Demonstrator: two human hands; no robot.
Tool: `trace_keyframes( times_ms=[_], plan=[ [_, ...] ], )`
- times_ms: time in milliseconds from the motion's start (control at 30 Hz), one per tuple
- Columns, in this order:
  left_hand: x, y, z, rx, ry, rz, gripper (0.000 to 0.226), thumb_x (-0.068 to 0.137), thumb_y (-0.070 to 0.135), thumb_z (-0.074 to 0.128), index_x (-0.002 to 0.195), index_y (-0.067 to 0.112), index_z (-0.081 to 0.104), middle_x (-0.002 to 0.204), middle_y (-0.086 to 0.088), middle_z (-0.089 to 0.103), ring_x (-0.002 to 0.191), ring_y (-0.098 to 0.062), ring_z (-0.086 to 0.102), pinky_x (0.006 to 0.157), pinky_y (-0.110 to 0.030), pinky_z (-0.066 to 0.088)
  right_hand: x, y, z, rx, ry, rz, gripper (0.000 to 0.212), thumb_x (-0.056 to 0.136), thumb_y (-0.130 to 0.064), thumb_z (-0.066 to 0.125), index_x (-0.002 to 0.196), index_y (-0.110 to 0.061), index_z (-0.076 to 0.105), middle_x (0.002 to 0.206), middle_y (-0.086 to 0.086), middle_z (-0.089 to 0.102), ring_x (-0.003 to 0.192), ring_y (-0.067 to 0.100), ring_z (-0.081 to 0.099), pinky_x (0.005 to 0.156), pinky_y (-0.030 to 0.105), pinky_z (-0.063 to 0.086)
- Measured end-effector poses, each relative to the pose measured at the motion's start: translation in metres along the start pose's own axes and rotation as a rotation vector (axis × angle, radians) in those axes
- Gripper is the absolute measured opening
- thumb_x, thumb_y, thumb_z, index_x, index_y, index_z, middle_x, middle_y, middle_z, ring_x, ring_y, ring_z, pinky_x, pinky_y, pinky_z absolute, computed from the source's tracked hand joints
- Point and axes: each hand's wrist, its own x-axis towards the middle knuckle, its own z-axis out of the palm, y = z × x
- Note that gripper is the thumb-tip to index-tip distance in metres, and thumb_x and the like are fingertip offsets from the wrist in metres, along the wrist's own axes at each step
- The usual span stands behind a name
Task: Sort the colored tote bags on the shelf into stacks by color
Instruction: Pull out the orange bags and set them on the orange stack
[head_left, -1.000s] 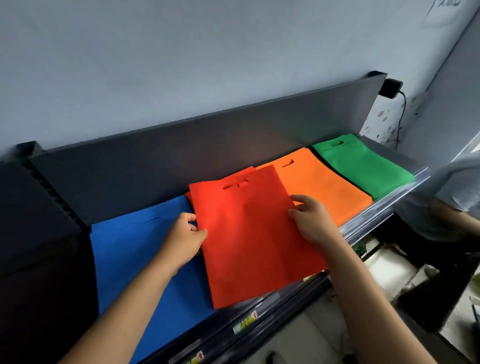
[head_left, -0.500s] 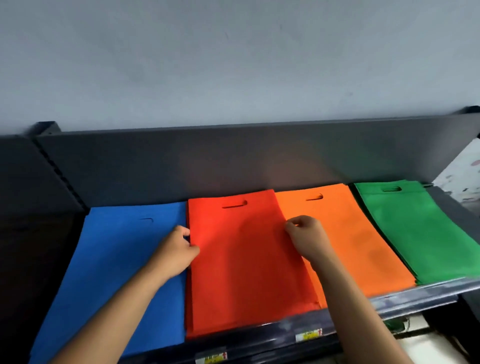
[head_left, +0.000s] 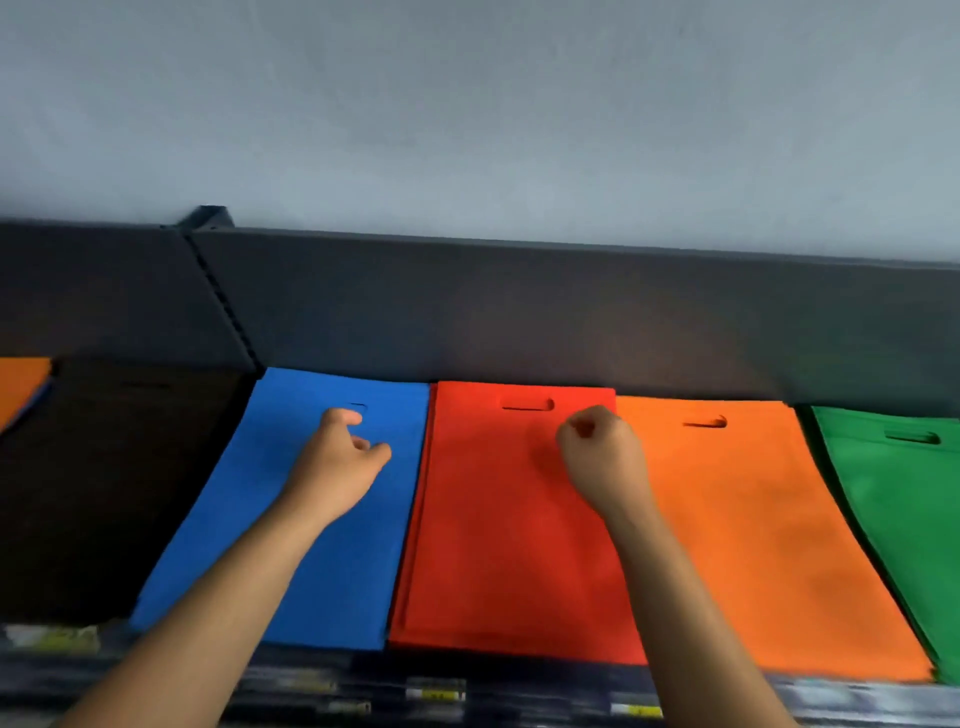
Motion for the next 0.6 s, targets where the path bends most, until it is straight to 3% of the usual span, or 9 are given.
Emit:
trace_keyframes(
  times_ms=[133, 200, 300, 433, 533, 600],
  plan=[
    [-0.01, -0.046, -0.058, -0.092, 0.102, -0.064, 0.053, 0.09, 0.034, 0.069, 0.136, 0.023, 0.045, 0.105, 0.002, 0.066, 0.084, -0.022, 0.071, 0.068, -0.042, 0.058, -0.01, -0.059, 0.05, 0.056, -0.169, -0.106, 0.014, 0.095, -0.016, 0.062, 0.085, -0.017, 0.072, 0.084, 0.005, 0.075, 0.087, 0.025, 0.071, 0.072, 0.032, 0.045],
    [-0.018, -0.08, -0.093, -0.141, 0.148, -0.121, 0.05, 0.093, 0.03, 0.069, 0.136, 0.022, 0.045, 0.106, 0.001, 0.066, 0.082, -0.021, 0.072, 0.067, -0.042, 0.057, -0.026, -0.094, 0.084, 0.07, -0.271, -0.17, 0.022, 0.094, -0.016, 0.062, 0.073, -0.021, 0.063, 0.067, -0.005, 0.063, 0.071, 0.015, 0.061, 0.066, 0.029, 0.039],
    [-0.031, -0.134, -0.148, -0.206, 0.212, -0.183, 0.049, 0.095, 0.029, 0.069, 0.137, 0.019, 0.045, 0.102, -0.001, 0.066, 0.081, -0.023, 0.072, 0.071, -0.047, 0.06, -0.06, -0.147, 0.134, 0.08, -0.381, -0.232, 0.036, 0.094, -0.018, 0.062, 0.061, -0.022, 0.05, 0.052, -0.008, 0.049, 0.051, 0.004, 0.044, 0.056, 0.028, 0.038],
    [-0.051, -0.199, -0.228, -0.216, 0.28, -0.235, 0.049, 0.099, 0.031, 0.066, 0.141, 0.02, 0.042, 0.105, 0.001, 0.064, 0.089, -0.021, 0.07, 0.082, -0.048, 0.059, -0.118, -0.221, 0.203, 0.073, -0.56, -0.288, 0.026, 0.094, -0.023, 0.061, 0.071, -0.012, 0.062, 0.056, -0.004, 0.055, 0.048, 0.011, 0.046, 0.052, 0.03, 0.042],
    [-0.068, -0.255, -0.289, -0.207, 0.344, -0.222, 0.051, 0.102, 0.031, 0.062, 0.146, 0.019, 0.039, 0.105, 0.0, 0.062, 0.088, -0.024, 0.069, 0.074, -0.046, 0.057, -0.168, -0.278, 0.255, 0.104, -0.632, -0.334, 0.023, 0.097, -0.026, 0.062, 0.076, -0.02, 0.069, 0.06, -0.007, 0.063, 0.052, 0.01, 0.053, 0.054, 0.03, 0.044],
    [-0.074, -0.288, -0.324, -0.157, 0.383, -0.194, 0.055, 0.102, 0.034, 0.062, 0.149, 0.017, 0.037, 0.105, 0.001, 0.061, 0.086, -0.019, 0.066, 0.064, -0.034, 0.05, -0.199, -0.31, 0.281, 0.125, -0.678, -0.339, 0.022, 0.099, -0.028, 0.061, 0.08, -0.023, 0.07, 0.064, -0.007, 0.065, 0.055, 0.012, 0.055, 0.055, 0.032, 0.045]
  ],
)
